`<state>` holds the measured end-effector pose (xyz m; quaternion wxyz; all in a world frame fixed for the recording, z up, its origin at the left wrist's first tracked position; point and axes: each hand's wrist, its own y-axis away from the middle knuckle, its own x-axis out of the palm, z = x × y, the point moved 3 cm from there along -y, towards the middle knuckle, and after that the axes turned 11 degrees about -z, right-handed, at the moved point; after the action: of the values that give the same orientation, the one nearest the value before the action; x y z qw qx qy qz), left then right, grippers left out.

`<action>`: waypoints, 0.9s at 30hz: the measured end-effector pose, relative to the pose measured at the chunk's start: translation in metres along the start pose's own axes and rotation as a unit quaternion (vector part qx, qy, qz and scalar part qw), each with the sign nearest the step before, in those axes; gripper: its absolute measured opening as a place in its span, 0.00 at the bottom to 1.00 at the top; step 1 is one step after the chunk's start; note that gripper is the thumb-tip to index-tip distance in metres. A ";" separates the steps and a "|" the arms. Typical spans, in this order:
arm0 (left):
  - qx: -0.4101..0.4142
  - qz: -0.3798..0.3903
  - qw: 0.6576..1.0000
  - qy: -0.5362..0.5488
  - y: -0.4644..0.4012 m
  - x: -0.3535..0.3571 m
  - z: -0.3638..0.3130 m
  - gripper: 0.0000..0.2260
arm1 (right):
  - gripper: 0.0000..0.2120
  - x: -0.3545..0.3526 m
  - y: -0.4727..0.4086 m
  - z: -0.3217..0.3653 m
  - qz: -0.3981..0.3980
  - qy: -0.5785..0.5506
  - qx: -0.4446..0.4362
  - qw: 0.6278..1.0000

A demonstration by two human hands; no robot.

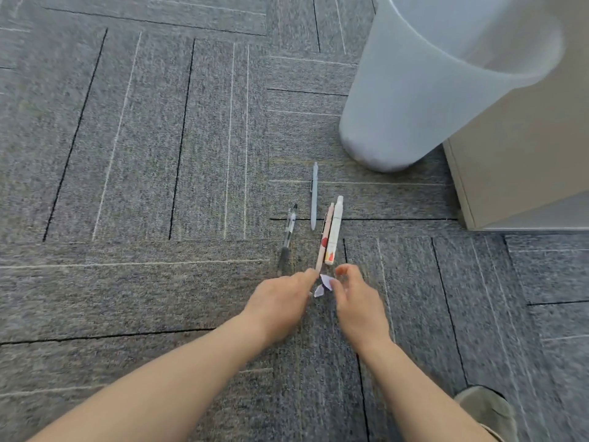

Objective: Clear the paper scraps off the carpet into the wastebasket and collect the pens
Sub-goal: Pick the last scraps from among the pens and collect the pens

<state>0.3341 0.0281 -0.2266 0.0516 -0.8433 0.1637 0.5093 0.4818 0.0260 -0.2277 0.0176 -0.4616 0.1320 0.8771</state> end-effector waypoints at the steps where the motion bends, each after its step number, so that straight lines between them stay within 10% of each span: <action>1: 0.008 0.005 1.000 -0.006 -0.004 0.004 -0.003 0.11 | 0.07 0.001 -0.003 0.000 0.005 0.017 -0.007 1.000; 9: 0.030 0.000 0.998 -0.046 -0.016 0.018 -0.007 0.11 | 0.07 0.005 -0.017 -0.004 -0.002 0.044 -0.042 0.998; 16: 0.005 -0.039 0.999 0.019 -0.016 0.009 0.000 0.06 | 0.13 -0.006 -0.020 -0.007 -0.037 -0.187 0.073 0.979; 22: -0.075 -0.231 0.951 0.191 -0.092 -0.111 0.000 0.08 | 0.12 -0.094 -0.072 0.090 -0.157 -0.405 0.012 0.901; 27: -0.015 -0.366 0.888 0.278 -0.193 -0.245 -0.067 0.06 | 0.10 -0.238 -0.159 0.172 -0.264 -0.373 -0.102 0.884</action>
<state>0.3496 0.2473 0.0044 0.1741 -0.9511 -0.1563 0.2017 0.5044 0.2436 0.0243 0.2497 -0.1176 -0.1014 0.9558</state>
